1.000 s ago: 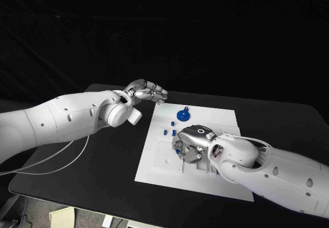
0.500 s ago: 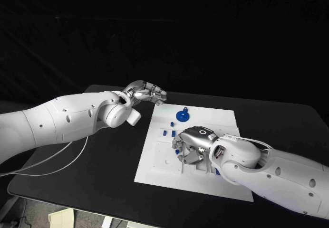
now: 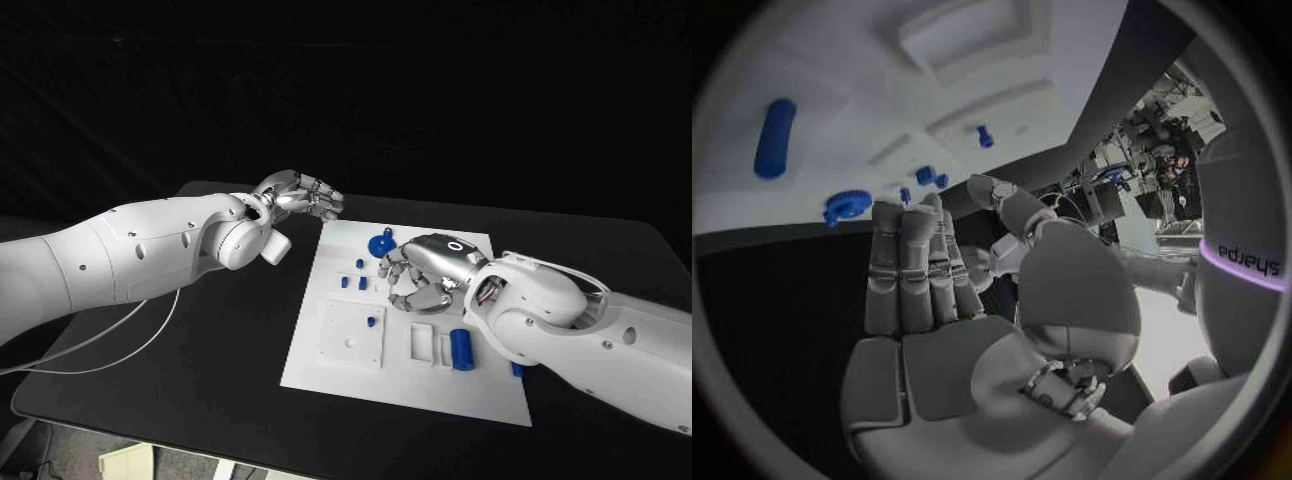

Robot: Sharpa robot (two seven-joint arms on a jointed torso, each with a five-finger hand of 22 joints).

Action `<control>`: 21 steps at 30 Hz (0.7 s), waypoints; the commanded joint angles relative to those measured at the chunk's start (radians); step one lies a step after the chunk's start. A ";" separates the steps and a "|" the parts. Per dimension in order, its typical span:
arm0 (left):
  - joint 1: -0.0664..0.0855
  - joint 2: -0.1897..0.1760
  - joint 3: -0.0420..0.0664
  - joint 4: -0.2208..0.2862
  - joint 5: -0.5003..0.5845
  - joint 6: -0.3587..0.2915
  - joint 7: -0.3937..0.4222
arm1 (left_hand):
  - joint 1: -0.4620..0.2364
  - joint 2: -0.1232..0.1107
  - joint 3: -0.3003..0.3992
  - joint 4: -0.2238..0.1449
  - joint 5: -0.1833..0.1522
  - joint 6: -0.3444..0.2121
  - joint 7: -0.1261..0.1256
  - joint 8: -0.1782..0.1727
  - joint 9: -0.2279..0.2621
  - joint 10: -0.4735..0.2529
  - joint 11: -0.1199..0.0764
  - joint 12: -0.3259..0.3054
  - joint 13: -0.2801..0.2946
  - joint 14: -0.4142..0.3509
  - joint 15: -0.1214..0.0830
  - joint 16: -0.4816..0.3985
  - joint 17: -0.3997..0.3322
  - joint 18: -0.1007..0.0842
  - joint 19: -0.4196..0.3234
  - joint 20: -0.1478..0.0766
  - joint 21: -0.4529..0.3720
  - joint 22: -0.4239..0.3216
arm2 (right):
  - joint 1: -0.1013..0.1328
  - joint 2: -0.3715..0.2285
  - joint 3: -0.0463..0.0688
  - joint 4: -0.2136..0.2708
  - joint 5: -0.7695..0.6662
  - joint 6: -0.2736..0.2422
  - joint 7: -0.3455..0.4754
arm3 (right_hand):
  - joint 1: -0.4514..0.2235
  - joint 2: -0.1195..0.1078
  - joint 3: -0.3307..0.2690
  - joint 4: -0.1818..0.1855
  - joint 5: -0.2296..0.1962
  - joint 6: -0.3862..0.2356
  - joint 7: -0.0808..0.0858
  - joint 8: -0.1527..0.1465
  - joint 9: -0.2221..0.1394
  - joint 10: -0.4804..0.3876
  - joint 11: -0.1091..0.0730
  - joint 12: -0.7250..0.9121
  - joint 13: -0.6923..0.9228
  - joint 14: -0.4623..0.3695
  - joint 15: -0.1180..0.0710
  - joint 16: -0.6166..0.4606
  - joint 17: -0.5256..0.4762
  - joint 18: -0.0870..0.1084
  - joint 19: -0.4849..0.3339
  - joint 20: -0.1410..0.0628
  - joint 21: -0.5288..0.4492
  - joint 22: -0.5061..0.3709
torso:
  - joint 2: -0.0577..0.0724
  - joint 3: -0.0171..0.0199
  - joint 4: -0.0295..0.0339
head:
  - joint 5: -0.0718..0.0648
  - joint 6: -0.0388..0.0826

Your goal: Assemble the parts on the task board

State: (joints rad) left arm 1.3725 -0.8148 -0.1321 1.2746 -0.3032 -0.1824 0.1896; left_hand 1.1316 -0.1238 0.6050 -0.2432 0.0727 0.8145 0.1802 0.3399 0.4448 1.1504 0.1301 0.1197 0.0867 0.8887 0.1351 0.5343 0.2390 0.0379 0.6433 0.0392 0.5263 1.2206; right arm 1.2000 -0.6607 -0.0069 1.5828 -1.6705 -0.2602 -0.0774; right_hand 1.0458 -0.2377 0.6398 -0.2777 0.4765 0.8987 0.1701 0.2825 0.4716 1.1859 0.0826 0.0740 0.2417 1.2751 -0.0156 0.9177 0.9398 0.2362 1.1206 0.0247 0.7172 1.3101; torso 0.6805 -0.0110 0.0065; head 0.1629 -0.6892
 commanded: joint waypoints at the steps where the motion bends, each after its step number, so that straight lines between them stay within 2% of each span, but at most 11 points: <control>1: 0.001 0.004 0.001 -0.011 0.000 0.013 0.016 | -0.006 0.004 -0.001 0.005 0.001 -0.005 -0.002 0.003 -0.001 0.004 0.004 -0.003 -0.001 0.007 0.002 -0.003 0.002 0.012 -0.005 -0.003 -0.007 0.002 | 0.014 -0.014 0.012 -0.002 0.049 -0.013 0.021 | 0.023 -0.003 -0.008 -0.004 -0.017 0.001 -0.002 0.003 -0.002 -0.013 0.010 0.005 0.000 0.006 -0.005 0.006 -0.003 0.026 0.007 -0.004 0.006 0.013 | -0.001 0.0011 -0.0005 | -0.004 0.006; 4: 0.001 0.004 0.001 -0.013 0.000 0.014 0.017 | -0.006 0.004 -0.001 0.005 0.001 -0.005 -0.002 0.003 -0.001 0.004 0.004 -0.003 -0.001 0.007 0.002 -0.003 0.002 0.012 -0.005 -0.003 -0.007 0.002 | 0.025 -0.032 0.032 0.001 0.074 -0.011 0.025 | 0.042 -0.004 -0.006 -0.007 -0.046 0.000 -0.002 0.004 -0.003 -0.014 0.010 0.005 0.000 0.006 -0.005 0.008 -0.006 0.026 0.008 -0.006 0.006 0.012 | -0.001 0.0005 -0.0010 | -0.011 0.013; 6: 0.001 0.004 0.001 -0.012 0.001 0.014 0.017 | -0.006 0.004 -0.001 0.005 0.001 -0.005 -0.002 0.003 -0.001 0.004 0.004 -0.003 -0.001 0.007 0.002 -0.003 0.002 0.012 -0.005 -0.003 -0.007 0.002 | 0.029 -0.044 0.057 0.006 0.075 0.011 0.025 | 0.048 -0.006 -0.007 -0.006 -0.059 -0.001 -0.001 0.004 -0.004 -0.015 0.011 0.005 -0.001 0.006 -0.004 0.010 -0.007 0.026 0.007 -0.005 0.006 0.012 | -0.001 0.0003 -0.0011 | -0.017 0.018; 7: 0.001 0.004 0.001 -0.013 0.001 0.015 0.017 | -0.006 0.004 -0.001 0.005 0.001 -0.005 -0.002 0.003 -0.001 0.004 0.004 -0.003 -0.001 0.007 0.002 -0.003 0.002 0.012 -0.005 -0.003 -0.007 0.002 | 0.033 -0.049 0.068 0.006 0.074 0.041 0.019 | 0.050 -0.007 -0.008 -0.006 -0.067 -0.001 -0.001 0.004 -0.004 -0.015 0.011 0.005 -0.001 0.005 -0.004 0.010 -0.008 0.026 0.007 -0.005 0.006 0.012 | -0.001 0.0008 -0.0016 | -0.019 0.019; 10: 0.001 0.008 0.001 -0.014 0.001 0.016 0.019 | -0.006 0.004 -0.001 0.005 0.001 -0.005 -0.002 0.003 -0.001 0.004 0.004 -0.003 -0.001 0.007 0.002 -0.003 0.002 0.012 -0.005 -0.003 -0.007 0.002 | 0.063 -0.056 0.071 -0.018 0.059 0.128 0.006 | 0.046 -0.011 -0.024 -0.005 -0.114 -0.011 0.002 0.000 -0.008 -0.023 0.015 0.001 -0.004 -0.003 -0.001 0.011 -0.012 0.026 0.000 -0.001 0.003 0.012 | 0.000 0.0003 -0.0017 | -0.027 0.023; 12: 0.001 0.011 0.001 -0.014 0.002 0.018 0.021 | -0.006 0.004 -0.001 0.005 0.001 -0.005 -0.002 0.003 -0.001 0.005 0.004 -0.003 -0.001 0.007 0.002 -0.003 0.002 0.012 -0.005 -0.003 -0.007 0.002 | 0.076 -0.062 0.071 -0.034 0.056 0.151 -0.003 | 0.041 -0.012 -0.033 -0.005 -0.129 -0.013 0.003 -0.001 -0.009 -0.026 0.016 0.000 -0.004 -0.008 0.001 0.010 -0.013 0.026 -0.005 0.001 0.001 0.012 | 0.000 0.0001 -0.0012 | -0.031 0.025; 14: 0.001 0.011 0.001 -0.013 0.002 0.025 0.023 | -0.006 0.004 -0.001 0.005 0.001 -0.005 -0.002 0.003 -0.001 0.005 0.004 -0.003 -0.001 0.007 0.002 -0.003 0.002 0.012 -0.005 -0.003 -0.007 0.002 | 0.078 -0.068 0.071 -0.041 0.052 0.177 -0.017 | 0.025 -0.016 -0.054 -0.005 -0.140 -0.017 0.004 -0.002 -0.010 -0.030 0.018 -0.001 -0.006 -0.014 0.003 0.010 -0.014 0.026 -0.012 0.004 -0.001 0.013 | 0.000 -0.0003 -0.0004 | -0.034 0.027; 18: 0.001 0.011 0.001 -0.011 0.002 0.024 0.027 | -0.010 0.002 -0.003 0.006 0.001 -0.006 -0.002 0.003 -0.001 0.004 0.005 -0.003 -0.002 0.007 0.002 -0.004 0.003 0.012 -0.005 -0.003 -0.008 0.003 | 0.078 -0.088 0.070 -0.048 0.029 0.180 -0.033 | -0.026 -0.024 -0.116 0.003 -0.155 -0.043 0.018 -0.014 -0.017 -0.058 0.028 -0.010 -0.014 -0.023 0.012 0.013 -0.015 0.026 -0.022 0.010 -0.002 0.014 | 0.001 -0.0016 -0.0002 | -0.040 0.029; 19: 0.001 0.012 0.001 -0.011 0.002 0.024 0.027 | -0.010 0.002 -0.003 0.006 0.001 -0.006 -0.002 0.003 -0.002 0.004 0.005 -0.003 -0.002 0.007 0.002 -0.005 0.003 0.012 -0.005 -0.003 -0.008 0.003 | 0.078 -0.094 0.070 -0.047 0.022 0.188 -0.036 | -0.044 -0.026 -0.135 0.008 -0.186 -0.046 0.018 -0.014 -0.017 -0.063 0.030 -0.009 -0.016 -0.024 0.014 0.015 -0.015 0.021 -0.024 0.010 -0.002 0.014 | 0.001 -0.0013 0.0001 | -0.043 0.029; 20: 0.001 0.012 0.001 -0.011 0.002 0.024 0.028 | -0.010 0.002 -0.003 0.006 0.001 -0.007 -0.002 0.003 -0.002 0.004 0.005 -0.003 -0.002 0.007 0.002 -0.005 0.003 0.012 -0.005 -0.003 -0.008 0.003 | 0.078 -0.101 0.068 -0.046 0.021 0.196 -0.040 | -0.063 -0.034 -0.156 0.012 -0.263 -0.050 0.016 -0.014 -0.016 -0.069 0.027 -0.008 -0.019 -0.025 0.018 0.017 -0.015 0.026 -0.025 0.006 -0.003 0.013 | 0.001 -0.0011 0.0004 | -0.045 0.027; 21: 0.001 0.012 0.001 -0.010 0.002 0.023 0.029 | -0.010 0.002 -0.003 0.006 0.001 -0.007 -0.002 0.003 -0.002 0.004 0.005 -0.003 -0.002 0.007 0.002 -0.005 0.003 0.012 -0.005 -0.003 -0.008 0.003 | 0.078 -0.107 0.066 -0.045 0.020 0.208 -0.043 | -0.066 -0.035 -0.162 0.016 -0.320 -0.052 0.015 -0.013 -0.016 -0.073 0.030 -0.007 -0.022 -0.028 0.014 0.017 -0.016 0.026 -0.027 0.004 -0.006 0.010 | 0.001 -0.0011 0.0011 | -0.046 0.027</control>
State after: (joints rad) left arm 1.3725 -0.8052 -0.1322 1.2614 -0.3025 -0.1733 0.1985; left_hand 1.1316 -0.1237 0.6024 -0.2405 0.0727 0.8145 0.1802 0.3399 0.4449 1.1504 0.1301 0.1197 0.0858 0.8887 0.1351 0.5343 0.2410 0.0379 0.6433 0.0392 0.5224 1.2226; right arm 1.2786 -0.7631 0.0600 1.5358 -1.6239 -0.1182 -0.0954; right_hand 0.9840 -0.2739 0.4833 -0.2624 0.1797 0.8502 0.1862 0.2727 0.4557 1.1284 0.1041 0.0678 0.2212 1.2521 0.0001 0.9324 0.9244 0.2250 1.0965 0.0336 0.7161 1.3106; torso 0.6807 -0.0118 0.0062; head 0.1216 -0.6609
